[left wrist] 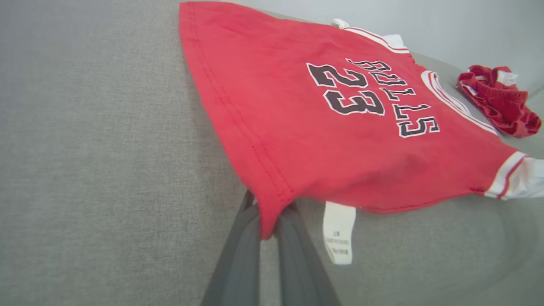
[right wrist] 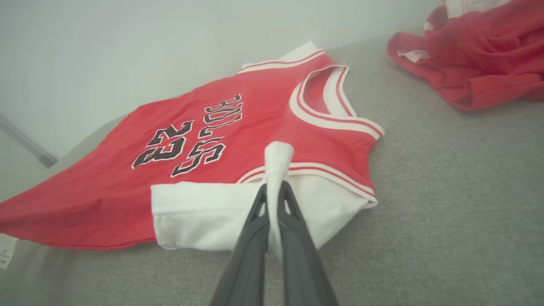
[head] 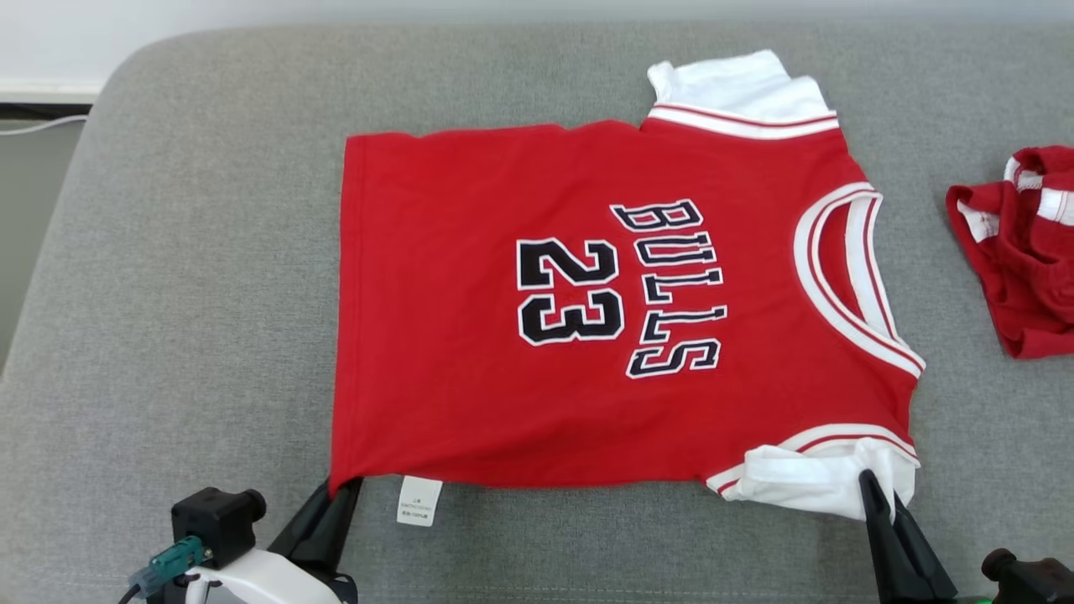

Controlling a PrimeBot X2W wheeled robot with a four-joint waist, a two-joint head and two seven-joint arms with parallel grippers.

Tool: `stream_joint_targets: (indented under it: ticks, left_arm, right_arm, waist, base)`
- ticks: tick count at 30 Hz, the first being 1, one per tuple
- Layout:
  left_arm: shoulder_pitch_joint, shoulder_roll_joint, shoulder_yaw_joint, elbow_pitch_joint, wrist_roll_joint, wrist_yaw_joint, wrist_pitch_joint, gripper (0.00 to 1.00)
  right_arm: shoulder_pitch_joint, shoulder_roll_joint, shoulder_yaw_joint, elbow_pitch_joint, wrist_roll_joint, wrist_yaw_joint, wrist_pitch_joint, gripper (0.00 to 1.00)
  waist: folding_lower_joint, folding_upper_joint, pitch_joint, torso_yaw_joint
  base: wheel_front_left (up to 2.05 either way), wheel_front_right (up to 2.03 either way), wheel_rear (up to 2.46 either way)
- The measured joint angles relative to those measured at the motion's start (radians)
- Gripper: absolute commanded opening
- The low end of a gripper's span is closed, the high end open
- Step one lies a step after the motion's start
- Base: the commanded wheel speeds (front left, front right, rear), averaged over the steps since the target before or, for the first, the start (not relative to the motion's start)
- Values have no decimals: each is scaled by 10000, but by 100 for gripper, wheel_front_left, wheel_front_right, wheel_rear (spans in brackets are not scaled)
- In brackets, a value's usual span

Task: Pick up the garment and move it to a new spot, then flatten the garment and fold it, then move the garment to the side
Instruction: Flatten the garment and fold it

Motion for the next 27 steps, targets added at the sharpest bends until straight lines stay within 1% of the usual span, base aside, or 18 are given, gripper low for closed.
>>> stream_joint_targets:
  ticks: [8, 14, 17, 19, 22, 27]
  left_arm:
    - [9, -303, -119, 500, -90, -92, 2, 0]
    - [140, -345, -180, 851, -161, -134, 2, 0]
    - [141, -389, -165, 949, -190, -167, 4, 0]
    - [141, -424, -161, 970, -318, -173, 63, 0]
    - [141, -408, -151, 965, -506, -259, 267, 0]
    - [135, -316, -65, 974, -520, -263, 311, 0]
  right_arm:
    - [1, -102, 278, 288, 121, 0, 0, 0]
    - [8, -132, 268, 385, 332, 0, 0, 0]
    - [7, -31, 257, 462, 334, 0, 0, 0]
    - [0, 35, 276, 303, 328, 0, 0, 0]
    - [-11, 35, 192, -355, 198, 0, 0, 0]
    - [-2, 33, 138, -1137, -215, 0, 0, 0]
  waist:
    - [0, 0, -474, 42]
    - [-1, 0, -602, -69]
    - [0, 0, -654, -118]
    - [-1, 0, -663, -139]
    - [-1, 0, -579, -149]
    - [-2, 0, -340, -179]
  base:
    - [0, 0, 0]
    - [0, 0, 0]
    - [0, 0, 0]
    - [0, 0, 0]
    - [0, 0, 0]
    - [0, 0, 0]
